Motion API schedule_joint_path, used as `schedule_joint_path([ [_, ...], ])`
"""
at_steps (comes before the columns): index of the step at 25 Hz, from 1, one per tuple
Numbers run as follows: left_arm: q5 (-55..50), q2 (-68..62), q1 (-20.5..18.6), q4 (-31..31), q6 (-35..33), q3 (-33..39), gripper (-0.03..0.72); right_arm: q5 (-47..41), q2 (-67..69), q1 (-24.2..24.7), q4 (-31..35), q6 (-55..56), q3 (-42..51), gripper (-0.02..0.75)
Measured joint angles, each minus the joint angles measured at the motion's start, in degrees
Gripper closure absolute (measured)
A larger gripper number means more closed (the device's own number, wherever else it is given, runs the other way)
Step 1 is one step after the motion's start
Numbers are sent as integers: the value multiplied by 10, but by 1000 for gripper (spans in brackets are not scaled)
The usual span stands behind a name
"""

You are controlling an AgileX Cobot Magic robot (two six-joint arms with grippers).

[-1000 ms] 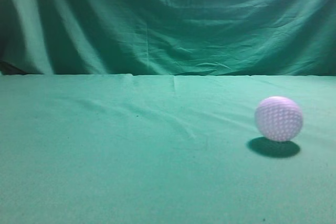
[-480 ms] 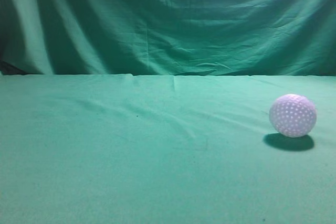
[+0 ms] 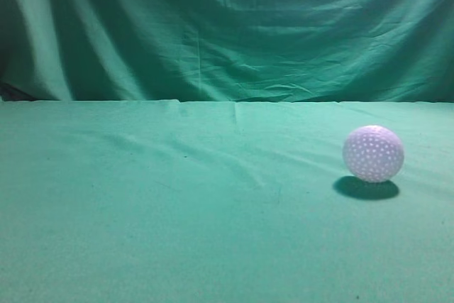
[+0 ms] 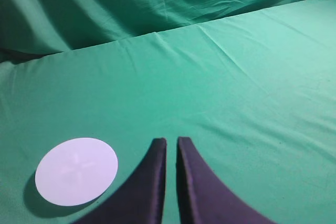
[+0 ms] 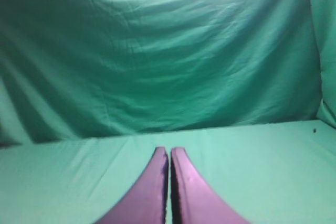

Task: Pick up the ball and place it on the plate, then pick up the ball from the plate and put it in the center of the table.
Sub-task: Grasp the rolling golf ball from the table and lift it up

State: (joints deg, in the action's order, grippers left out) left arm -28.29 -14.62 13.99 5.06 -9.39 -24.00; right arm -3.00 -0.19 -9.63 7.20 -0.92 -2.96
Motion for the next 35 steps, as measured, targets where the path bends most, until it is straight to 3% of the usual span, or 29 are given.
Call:
schedule_joint_path([
  [7,-13,1,0,-2,-2,0,639,-254,146,0,-2,-18,-171,738],
  [14,-13,1,1,-2,-2,1,639,-293,232,0,-1,-35,-203,738],
  [19,-13,1,1,-9,-3,10,639,-394,328,-22,30,-147,-255,738],
  [25,-13,1,1,-17,-3,10,639,-432,460,-123,27,-176,-299,738],
  [30,-13,1,1,-17,-3,10,639,-419,562,-226,-40,-134,-324,738],
  [34,-13,1,1,-19,-3,10,639,-394,646,-265,-66,-115,-356,738],
  [35,-13,1,1,-20,-3,10,639,-390,669,-269,-67,-114,-365,689],
])
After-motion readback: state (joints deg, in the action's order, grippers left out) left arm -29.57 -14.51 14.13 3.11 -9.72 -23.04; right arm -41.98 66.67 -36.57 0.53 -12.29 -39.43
